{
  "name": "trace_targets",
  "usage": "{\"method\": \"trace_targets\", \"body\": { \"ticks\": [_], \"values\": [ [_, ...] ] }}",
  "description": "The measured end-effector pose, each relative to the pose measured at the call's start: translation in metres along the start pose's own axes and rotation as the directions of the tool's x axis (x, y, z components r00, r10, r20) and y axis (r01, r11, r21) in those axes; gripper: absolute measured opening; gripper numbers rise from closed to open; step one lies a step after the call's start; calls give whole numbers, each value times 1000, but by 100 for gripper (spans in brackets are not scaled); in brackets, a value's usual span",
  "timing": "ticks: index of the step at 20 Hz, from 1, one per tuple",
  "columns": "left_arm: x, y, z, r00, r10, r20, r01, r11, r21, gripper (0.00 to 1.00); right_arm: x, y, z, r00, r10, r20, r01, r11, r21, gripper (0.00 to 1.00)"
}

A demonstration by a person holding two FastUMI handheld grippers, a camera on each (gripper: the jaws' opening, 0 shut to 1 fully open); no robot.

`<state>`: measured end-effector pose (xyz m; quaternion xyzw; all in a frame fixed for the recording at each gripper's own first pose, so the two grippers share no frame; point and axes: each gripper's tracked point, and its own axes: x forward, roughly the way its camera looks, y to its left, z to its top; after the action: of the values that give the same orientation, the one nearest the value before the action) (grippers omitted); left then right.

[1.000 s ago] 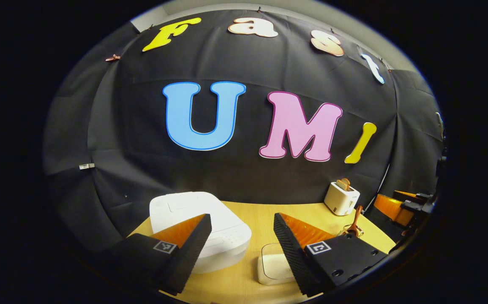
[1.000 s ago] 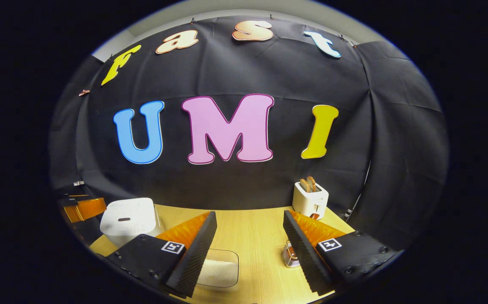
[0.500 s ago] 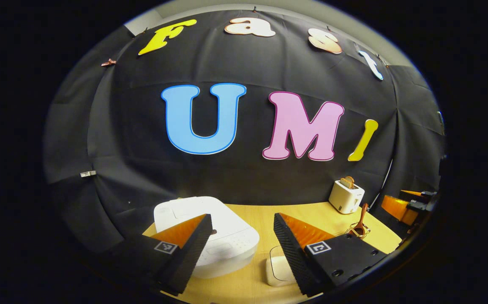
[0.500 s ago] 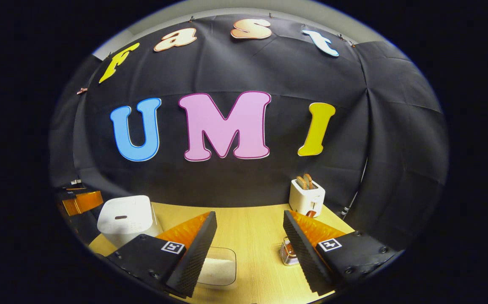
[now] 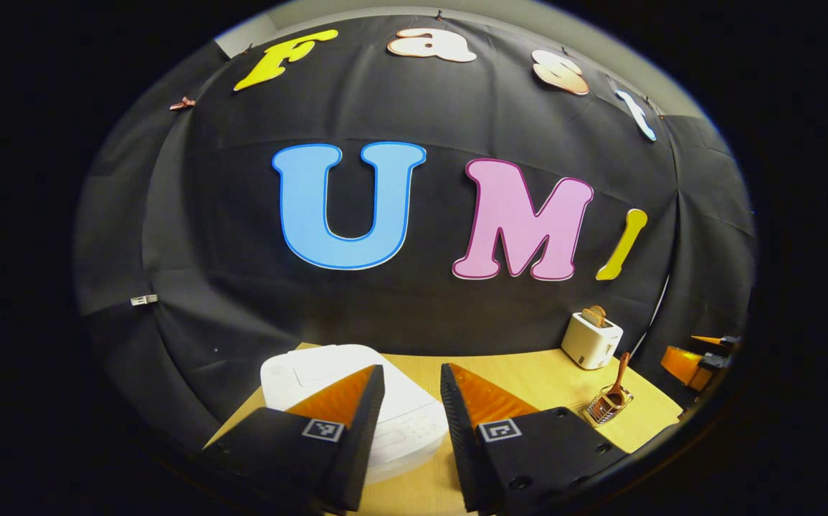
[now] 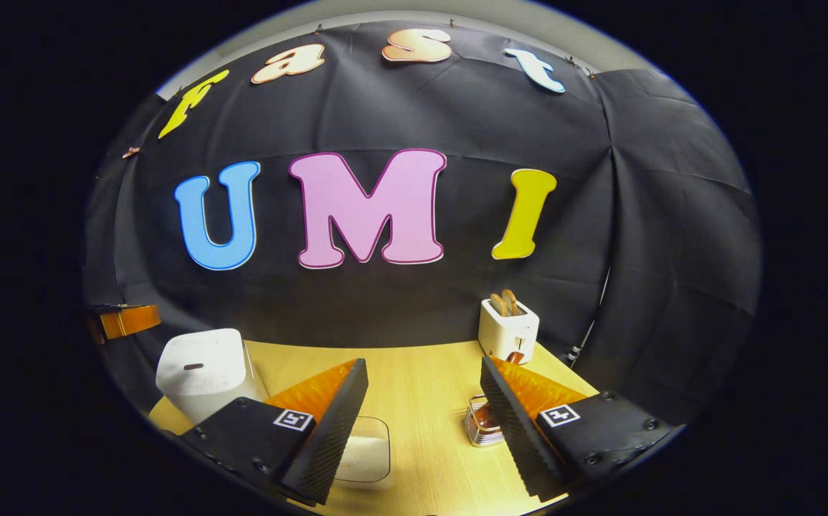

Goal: Close the left gripper, press the button to open the rice cooker; take a wooden spoon from the chopstick holder with the right hand, scoop a spoonful of rice and pour it into the rice cooker, then put the wooden spoon back into the chopstick holder.

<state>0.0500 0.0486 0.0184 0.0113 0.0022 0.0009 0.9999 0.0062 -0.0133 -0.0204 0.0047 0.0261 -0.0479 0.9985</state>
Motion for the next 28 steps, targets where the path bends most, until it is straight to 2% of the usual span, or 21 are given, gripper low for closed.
{"method": "trace_targets", "body": {
  "ticks": [1, 2, 4, 6, 7, 9, 14, 20, 25, 28],
  "values": [
    [3, 2, -2, 1000, -4, -9, 4, 1000, -10, 49, 0, -1, -1, 1000, -6, -1, 6, 1000, 1, 98],
    [7, 8, -2, 1000, 4, -15, -5, 1000, -15, 35, 1, -3, 0, 1000, -12, -3, 12, 1000, 3, 98],
    [16, 22, -8, 998, 41, -42, -41, 999, -7, 20, 0, -7, -4, 999, -24, -21, 24, 1000, 14, 98],
    [24, 39, -13, 994, 95, -62, -95, 995, 1, 10, -2, -8, -6, 999, -33, -23, 33, 999, 21, 98],
    [30, 42, -16, 993, 90, -76, -90, 996, -4, 6, -2, -10, -6, 999, -37, -25, 38, 999, 22, 98],
    [42, 43, -35, 987, 61, -151, -66, 998, -24, 5, -5, -12, -8, 998, -48, -31, 49, 999, 20, 98],
    [73, 60, -85, 936, 78, -344, -102, 993, -52, 5, -13, -18, -13, 996, -80, -48, 81, 996, 24, 98],
    [85, 64, -117, 896, 38, -442, -94, 990, -107, 5, -27, -23, -24, 989, -115, -92, 118, 993, 28, 98],
    [88, 64, -124, 907, 36, -420, -93, 989, -117, 6, -36, -19, -21, 985, -145, -92, 146, 989, 9, 98],
    [87, 64, -129, 906, 5, -423, -73, 987, -144, 6, -40, -5, -21, 986, -140, -94, 140, 990, -7, 98]
  ]
}}
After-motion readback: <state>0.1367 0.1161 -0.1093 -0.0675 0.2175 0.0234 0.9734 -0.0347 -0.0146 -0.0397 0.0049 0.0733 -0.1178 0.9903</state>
